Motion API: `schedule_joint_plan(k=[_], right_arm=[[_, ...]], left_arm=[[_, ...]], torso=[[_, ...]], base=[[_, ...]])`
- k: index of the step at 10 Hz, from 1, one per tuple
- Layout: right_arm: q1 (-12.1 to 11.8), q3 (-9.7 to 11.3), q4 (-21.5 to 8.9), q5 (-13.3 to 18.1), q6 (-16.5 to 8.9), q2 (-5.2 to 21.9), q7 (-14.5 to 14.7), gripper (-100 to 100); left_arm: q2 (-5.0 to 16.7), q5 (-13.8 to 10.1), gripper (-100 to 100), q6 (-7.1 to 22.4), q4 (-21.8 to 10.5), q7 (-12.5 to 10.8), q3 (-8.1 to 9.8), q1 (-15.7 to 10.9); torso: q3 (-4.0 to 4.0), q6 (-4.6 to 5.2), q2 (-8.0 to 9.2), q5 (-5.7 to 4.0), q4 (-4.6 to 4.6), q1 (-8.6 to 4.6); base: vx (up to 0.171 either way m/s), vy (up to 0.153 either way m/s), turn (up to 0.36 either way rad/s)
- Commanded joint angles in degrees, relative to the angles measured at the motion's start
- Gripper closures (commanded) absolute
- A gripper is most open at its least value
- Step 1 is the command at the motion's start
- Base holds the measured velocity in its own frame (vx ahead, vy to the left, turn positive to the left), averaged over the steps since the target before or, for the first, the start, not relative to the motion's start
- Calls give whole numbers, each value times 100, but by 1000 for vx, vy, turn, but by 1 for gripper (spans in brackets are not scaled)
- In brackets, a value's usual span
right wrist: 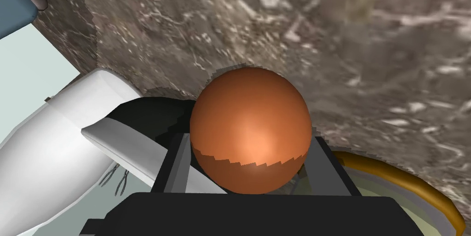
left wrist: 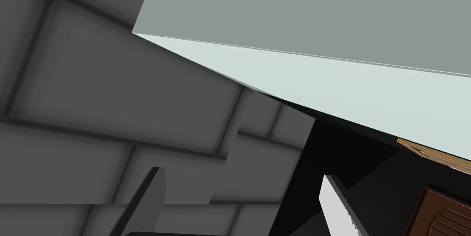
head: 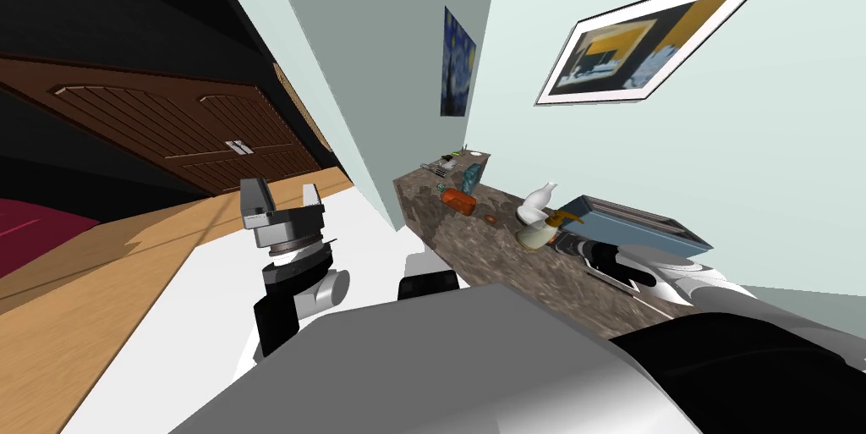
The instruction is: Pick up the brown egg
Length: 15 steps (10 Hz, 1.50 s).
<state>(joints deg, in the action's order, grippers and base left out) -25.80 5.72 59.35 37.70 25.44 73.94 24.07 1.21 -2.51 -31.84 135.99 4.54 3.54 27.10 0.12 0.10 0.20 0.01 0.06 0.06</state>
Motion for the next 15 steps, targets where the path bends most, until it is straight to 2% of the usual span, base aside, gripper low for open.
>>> schedule_joint_plan(k=[1,3,4,5,9,10,11,12,13,14,15], right_arm=[[0,0,0,0,0,0,0,100],[-1,1,0,0,-1,-1,0,100],[-1,1,0,0,-1,-1,0,0],[-60,-73,166,103,7,43,-62,100],[-243,-256,666,394,-12,146,-238,100],[-243,-256,666,394,-12,146,-238,100],[-288,-302,791,466,-17,172,-282,100],[-334,-348,916,539,-22,197,-325,100],[-425,-439,1166,685,-32,249,-413,100],[-422,-419,1067,591,-27,244,-364,100],[-438,-431,1083,605,-21,251,-374,0]], left_arm=[[0,0,0,0,0,0,0,0],[0,0,0,0,0,0,0,0],[0,0,0,0,0,0,0,0],[0,0,0,0,0,0,0,0],[0,0,0,0,0,0,0,1],[0,0,0,0,0,0,0,1],[0,0,0,0,0,0,0,0],[0,0,0,0,0,0,0,1],[0,0,0,0,0,0,0,1],[0,0,0,0,0,0,1,2],[0,0,0,0,0,0,0,0]], torso=[[0,0,0,0,0,0],[-1,-1,-2,1,0,0],[-1,-1,-3,1,0,1],[-1,-1,-3,2,0,1],[-12,1,-23,5,-3,4],[-12,0,-21,6,-4,8],[-8,-4,-15,7,-3,8],[-6,-1,-10,9,-1,8],[-5,2,-11,9,-1,8],[-6,14,-14,12,0,8],[-4,-3,-9,7,1,8]], base=[[0,0,0],[0,0,0],[0,0,0],[50,-10,-217],[67,-5,-178],[32,5,-78],[26,0,-104],[39,-5,-169],[74,-4,-337],[37,4,-91],[3,1,10]])
